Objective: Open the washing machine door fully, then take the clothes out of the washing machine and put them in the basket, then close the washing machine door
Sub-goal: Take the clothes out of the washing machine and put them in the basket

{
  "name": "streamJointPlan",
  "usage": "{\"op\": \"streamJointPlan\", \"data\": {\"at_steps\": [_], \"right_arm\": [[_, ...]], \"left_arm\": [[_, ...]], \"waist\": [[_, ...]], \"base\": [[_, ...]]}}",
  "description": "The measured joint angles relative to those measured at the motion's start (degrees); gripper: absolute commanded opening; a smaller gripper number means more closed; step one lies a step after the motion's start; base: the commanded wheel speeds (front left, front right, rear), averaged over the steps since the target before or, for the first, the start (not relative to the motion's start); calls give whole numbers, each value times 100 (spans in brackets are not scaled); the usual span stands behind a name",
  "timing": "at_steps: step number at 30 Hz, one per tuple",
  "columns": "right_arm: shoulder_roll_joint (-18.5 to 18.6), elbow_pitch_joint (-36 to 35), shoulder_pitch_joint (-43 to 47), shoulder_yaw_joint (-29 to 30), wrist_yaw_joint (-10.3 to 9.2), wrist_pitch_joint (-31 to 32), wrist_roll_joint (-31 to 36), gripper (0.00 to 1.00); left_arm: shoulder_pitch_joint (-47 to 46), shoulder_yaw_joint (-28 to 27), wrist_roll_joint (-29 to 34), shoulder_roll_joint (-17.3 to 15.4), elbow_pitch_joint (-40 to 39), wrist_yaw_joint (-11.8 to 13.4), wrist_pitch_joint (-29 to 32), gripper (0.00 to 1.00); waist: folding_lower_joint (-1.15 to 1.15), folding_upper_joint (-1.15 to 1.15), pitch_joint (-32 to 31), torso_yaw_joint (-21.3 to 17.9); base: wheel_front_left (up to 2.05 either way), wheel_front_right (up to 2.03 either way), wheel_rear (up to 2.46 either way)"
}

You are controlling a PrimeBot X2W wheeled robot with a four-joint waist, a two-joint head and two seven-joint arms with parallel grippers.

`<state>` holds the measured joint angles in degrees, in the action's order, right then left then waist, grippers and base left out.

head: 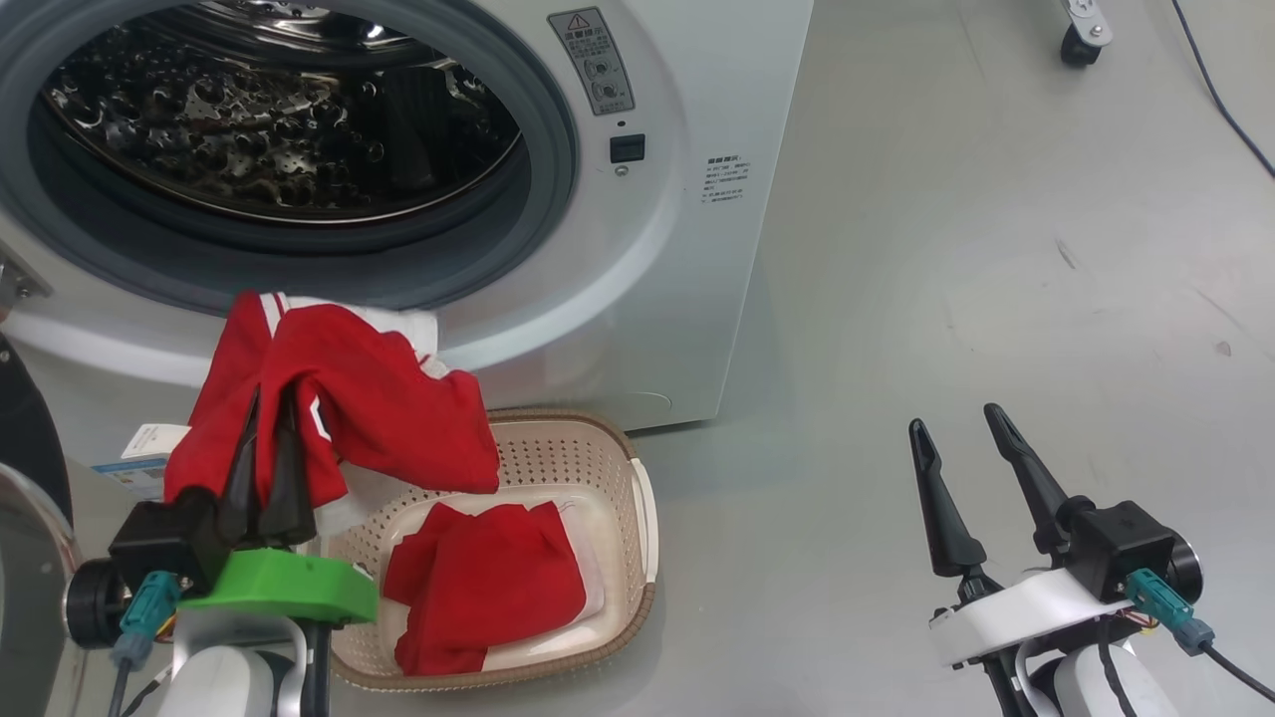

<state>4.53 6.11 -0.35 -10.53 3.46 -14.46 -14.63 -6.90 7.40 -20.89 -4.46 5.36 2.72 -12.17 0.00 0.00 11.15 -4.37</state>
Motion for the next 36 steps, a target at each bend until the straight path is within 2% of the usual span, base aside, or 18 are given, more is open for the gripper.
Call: {"op": "streamJointPlan", "data": {"at_steps": [11, 20, 36], "right_arm": [[-18, -137, -3, -76, 2, 0, 8, 100], [-51, -347, -59, -82, 3, 0, 4, 100], [-104, -593, -636, -215, 98, 0, -94, 100]], "left_arm": [[31, 138, -209, 45, 477, -1, 103, 0], [-44, 214, -441, 134, 1370, -8, 386, 0], [-1391, 189, -534, 70, 2782, -76, 990, 0]], "waist": [[0, 0, 232, -136], [0, 0, 684, -319], [0, 0, 1811, -657]], "base": [[0, 0, 0], [0, 0, 0], [0, 0, 0]]}}
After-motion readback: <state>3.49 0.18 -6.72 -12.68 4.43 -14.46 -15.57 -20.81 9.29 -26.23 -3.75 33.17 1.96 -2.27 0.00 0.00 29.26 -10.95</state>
